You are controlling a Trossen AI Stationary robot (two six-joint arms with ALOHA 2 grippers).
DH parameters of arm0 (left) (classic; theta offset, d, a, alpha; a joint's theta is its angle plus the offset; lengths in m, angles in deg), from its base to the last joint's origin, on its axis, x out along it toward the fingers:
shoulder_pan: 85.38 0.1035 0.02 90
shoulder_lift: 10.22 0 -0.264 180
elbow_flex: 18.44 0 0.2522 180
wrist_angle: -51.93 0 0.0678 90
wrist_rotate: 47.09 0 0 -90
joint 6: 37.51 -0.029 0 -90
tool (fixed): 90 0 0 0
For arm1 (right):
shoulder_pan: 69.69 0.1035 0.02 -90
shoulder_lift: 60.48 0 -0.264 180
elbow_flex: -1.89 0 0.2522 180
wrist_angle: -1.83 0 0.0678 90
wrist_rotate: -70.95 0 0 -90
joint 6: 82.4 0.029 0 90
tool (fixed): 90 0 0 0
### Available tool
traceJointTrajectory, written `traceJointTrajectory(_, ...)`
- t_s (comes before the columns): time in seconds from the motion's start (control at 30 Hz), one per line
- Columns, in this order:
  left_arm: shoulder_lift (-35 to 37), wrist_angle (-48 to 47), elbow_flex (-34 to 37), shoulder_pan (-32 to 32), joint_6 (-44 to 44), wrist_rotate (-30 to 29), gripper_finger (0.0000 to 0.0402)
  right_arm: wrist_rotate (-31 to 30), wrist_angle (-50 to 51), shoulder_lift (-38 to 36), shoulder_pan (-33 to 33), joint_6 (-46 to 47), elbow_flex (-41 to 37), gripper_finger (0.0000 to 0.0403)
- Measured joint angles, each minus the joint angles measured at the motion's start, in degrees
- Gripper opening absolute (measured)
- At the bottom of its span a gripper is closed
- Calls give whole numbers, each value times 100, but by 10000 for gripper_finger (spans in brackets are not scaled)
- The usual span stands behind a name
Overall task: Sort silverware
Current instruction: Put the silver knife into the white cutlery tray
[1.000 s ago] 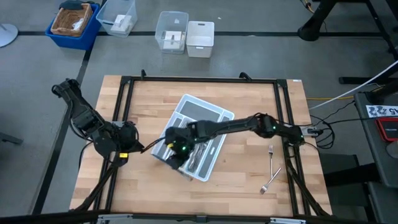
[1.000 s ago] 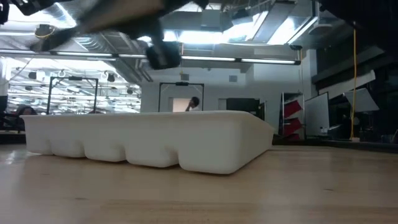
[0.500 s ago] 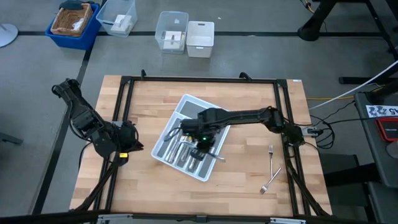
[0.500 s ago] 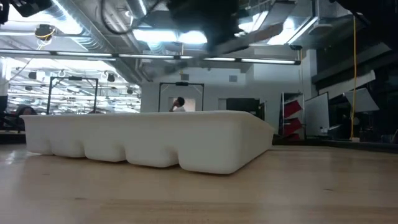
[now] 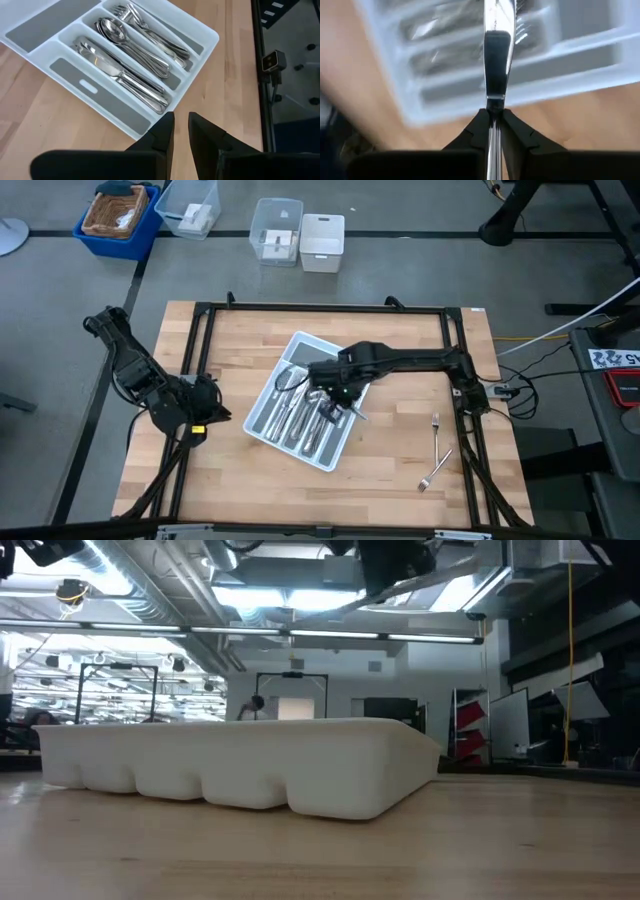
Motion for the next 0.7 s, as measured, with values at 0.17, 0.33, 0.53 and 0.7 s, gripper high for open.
traceJointTrajectory(0.17,0,1,0,0,-1,-2,46,-1387,-927,54,38,1448,-2,37)
traceJointTrajectory(0.33,0,4,0,0,-47,-4,46,-2092,-2808,297,167,2161,-75,37)
traceJointTrajectory(0.53,0,3,0,2,-106,-9,46,-2782,-3838,670,304,3021,-377,37)
traceJointTrajectory(0.7,0,3,0,2,-125,-9,46,-3716,-4749,694,419,4029,-1047,37)
